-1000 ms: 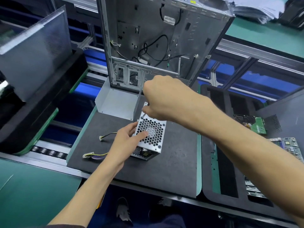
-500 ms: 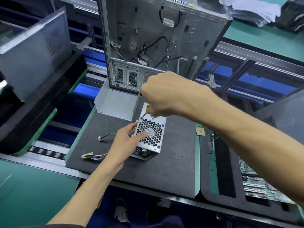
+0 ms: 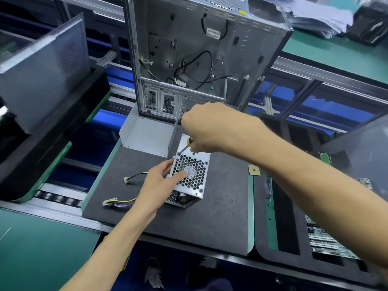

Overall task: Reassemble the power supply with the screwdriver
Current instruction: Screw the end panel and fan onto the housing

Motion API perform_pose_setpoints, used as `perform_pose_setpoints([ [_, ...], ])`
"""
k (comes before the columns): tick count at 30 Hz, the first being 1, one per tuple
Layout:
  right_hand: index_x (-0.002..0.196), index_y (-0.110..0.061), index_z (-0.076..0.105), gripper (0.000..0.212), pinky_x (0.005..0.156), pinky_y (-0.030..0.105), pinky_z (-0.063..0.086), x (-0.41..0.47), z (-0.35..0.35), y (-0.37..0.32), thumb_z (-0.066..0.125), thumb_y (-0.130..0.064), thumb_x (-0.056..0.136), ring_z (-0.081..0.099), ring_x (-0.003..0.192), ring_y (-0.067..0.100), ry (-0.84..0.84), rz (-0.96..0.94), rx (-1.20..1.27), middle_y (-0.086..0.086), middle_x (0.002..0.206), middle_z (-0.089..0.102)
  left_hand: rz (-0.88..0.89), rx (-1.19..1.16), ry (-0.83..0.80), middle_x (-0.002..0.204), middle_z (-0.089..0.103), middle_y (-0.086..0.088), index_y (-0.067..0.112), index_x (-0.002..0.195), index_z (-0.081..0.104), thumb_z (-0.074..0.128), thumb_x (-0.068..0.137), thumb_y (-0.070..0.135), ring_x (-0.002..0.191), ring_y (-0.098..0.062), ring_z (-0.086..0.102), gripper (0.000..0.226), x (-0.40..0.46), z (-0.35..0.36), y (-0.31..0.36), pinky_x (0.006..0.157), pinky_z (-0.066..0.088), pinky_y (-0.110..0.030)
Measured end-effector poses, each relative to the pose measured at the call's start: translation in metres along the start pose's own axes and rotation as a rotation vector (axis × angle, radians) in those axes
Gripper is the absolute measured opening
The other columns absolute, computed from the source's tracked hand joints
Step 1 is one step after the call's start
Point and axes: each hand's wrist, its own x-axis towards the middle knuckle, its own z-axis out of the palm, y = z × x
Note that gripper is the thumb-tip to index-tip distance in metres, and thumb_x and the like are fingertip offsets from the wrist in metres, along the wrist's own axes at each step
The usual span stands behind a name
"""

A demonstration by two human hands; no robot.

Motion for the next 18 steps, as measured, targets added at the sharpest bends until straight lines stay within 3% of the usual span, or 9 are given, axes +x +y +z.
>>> perform_pose_setpoints([
  [6,0.064,-0.014,0.043,0.036,0.045,0.025,0.022,0.002,-0.002,0.001,0.074,-0.014,0.081,0.037,0.049,0.016,0.066,-0.080,-0.088,0.000,0.062,0.041,0.012,0.004,0.005,0.115,0.075,0.016,0.021,0.137,0.061,0.072,0.093,0.017,0.108,0.000,0.068,0.045,-0.002,0.001,-0.001,0.093,0.052,-0.024],
  [10,0.065,-0.015,0.049,0.032,0.046,0.026,0.029,0.005,-0.004,0.000,0.071,-0.023,0.087,0.047,0.054,0.017,-0.091,-0.026,-0.010,0.000,0.064,0.050,0.026,0.011,-0.002,0.114,0.075,0.016,0.021,0.135,0.061,0.070,0.094,0.017,0.106,0.000,0.069,0.042,-0.003,0.000,-0.001,0.094,0.052,-0.025],
  [14,0.067,-0.016,0.065,0.030,0.047,0.023,0.034,0.012,-0.014,0.003,0.061,-0.027,0.095,0.059,0.055,0.007,-0.349,0.025,0.181,-0.011,0.036,0.055,0.024,0.008,-0.006,0.118,0.074,0.014,0.020,0.137,0.060,0.069,0.094,0.017,0.110,-0.001,0.068,0.044,-0.003,0.000,-0.001,0.095,0.051,-0.024],
  [18,0.072,-0.016,0.066,0.028,0.047,0.024,0.034,0.014,-0.016,0.005,0.062,-0.030,0.095,0.054,0.055,0.012,-0.355,0.026,0.202,-0.007,0.056,0.059,0.027,-0.006,0.001,0.119,0.074,0.014,0.021,0.137,0.061,0.069,0.095,0.017,0.114,-0.003,0.067,0.043,-0.004,-0.001,-0.002,0.095,0.051,-0.023],
])
